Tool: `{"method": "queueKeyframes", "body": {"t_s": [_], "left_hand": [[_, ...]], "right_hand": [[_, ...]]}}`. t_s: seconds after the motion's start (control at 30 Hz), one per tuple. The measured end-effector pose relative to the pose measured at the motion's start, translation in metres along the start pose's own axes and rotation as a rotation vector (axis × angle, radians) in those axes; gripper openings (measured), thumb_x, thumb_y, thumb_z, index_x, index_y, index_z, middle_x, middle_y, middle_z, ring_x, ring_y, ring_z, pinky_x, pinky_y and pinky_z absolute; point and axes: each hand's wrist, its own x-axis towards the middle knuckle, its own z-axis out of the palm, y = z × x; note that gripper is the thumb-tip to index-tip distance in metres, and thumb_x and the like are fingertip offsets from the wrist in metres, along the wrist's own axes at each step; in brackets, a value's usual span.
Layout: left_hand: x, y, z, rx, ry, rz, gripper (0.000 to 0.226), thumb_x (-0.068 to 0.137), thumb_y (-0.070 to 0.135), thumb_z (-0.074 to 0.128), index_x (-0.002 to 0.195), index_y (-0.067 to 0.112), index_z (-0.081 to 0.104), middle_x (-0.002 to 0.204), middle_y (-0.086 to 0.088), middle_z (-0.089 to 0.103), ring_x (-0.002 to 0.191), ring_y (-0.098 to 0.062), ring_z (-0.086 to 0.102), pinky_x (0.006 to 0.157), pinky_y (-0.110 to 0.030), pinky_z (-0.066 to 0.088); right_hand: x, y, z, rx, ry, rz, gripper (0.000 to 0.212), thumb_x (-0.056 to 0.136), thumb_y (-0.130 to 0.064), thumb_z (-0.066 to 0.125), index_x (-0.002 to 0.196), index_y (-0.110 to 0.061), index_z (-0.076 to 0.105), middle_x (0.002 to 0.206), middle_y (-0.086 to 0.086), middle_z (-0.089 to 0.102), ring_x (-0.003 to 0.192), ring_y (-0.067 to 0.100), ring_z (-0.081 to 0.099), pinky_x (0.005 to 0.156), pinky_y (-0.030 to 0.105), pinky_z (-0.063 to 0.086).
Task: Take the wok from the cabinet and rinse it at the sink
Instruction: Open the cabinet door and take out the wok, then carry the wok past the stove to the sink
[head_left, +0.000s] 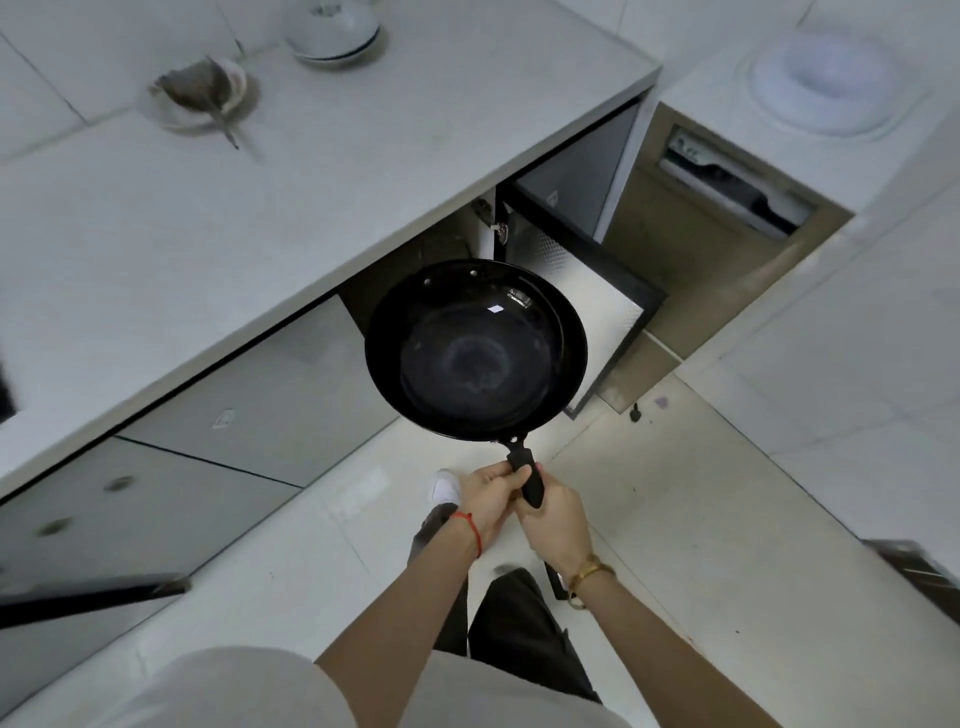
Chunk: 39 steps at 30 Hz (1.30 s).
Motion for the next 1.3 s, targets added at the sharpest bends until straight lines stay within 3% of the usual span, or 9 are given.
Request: {"method": "queueKeyframes", "body": {"t_s": [0.2,0.47,0.73,1.1,1.3], "left_hand": [[-0.06,0.0,0.019,0.046,-0.075,0.035,0.021,0.094,0.0,0.056,0.111,-0.002,0.068,0.107,-0.016,0.071,0.097,-0.02,0.068,0.09,-0.026,0.055],[-0.088,0.036,0.021,0.082,-0.113,0.136,0.024,0.094,0.002,0.057,0.114,-0.006,0.067,0.114,-0.019,0.07,0.107,-0.023,0.066,0.101,-0.033,0.049],[-0.102,0.061,0.002,0.075,-0.103,0.221,0.024,0.093,0.004,0.059,0.113,-0.008,0.067,0.108,-0.015,0.071,0.101,-0.021,0.067,0.09,-0.026,0.054],[-0.132,0.062,-0.041,-0.047,0.036,0.323,0.023,0.093,0.004,0.06,0.111,-0.005,0.069,0.109,-0.017,0.072,0.101,-0.021,0.068,0.097,-0.031,0.052],[-0.158,0.049,-0.068,-0.157,0.149,0.39,0.02,0.093,0.004,0.059,0.108,-0.003,0.07,0.105,-0.014,0.074,0.099,-0.02,0.069,0.093,-0.028,0.054]], "right_hand": [[-0.059,-0.02,-0.03,0.009,0.06,-0.03,0.015,0.094,-0.02,0.058,0.107,-0.017,0.065,0.078,-0.003,0.068,0.071,0.003,0.064,0.052,0.005,0.042],[-0.069,-0.055,-0.038,-0.012,0.143,-0.104,0.018,0.091,-0.021,0.058,0.105,-0.013,0.065,0.074,-0.003,0.067,0.068,0.01,0.065,0.057,0.021,0.051],[-0.069,-0.086,-0.024,0.001,0.137,-0.161,0.022,0.091,-0.02,0.058,0.112,-0.015,0.063,0.076,-0.006,0.063,0.07,0.007,0.061,0.055,0.008,0.042],[-0.079,-0.109,0.009,-0.012,-0.013,-0.275,0.019,0.09,-0.019,0.059,0.108,-0.014,0.065,0.076,-0.004,0.067,0.074,0.015,0.066,0.064,0.027,0.054],[-0.091,-0.114,0.035,-0.061,-0.151,-0.343,0.023,0.091,-0.024,0.056,0.112,-0.018,0.063,0.081,-0.002,0.07,0.075,0.014,0.067,0.067,0.031,0.057]]}}
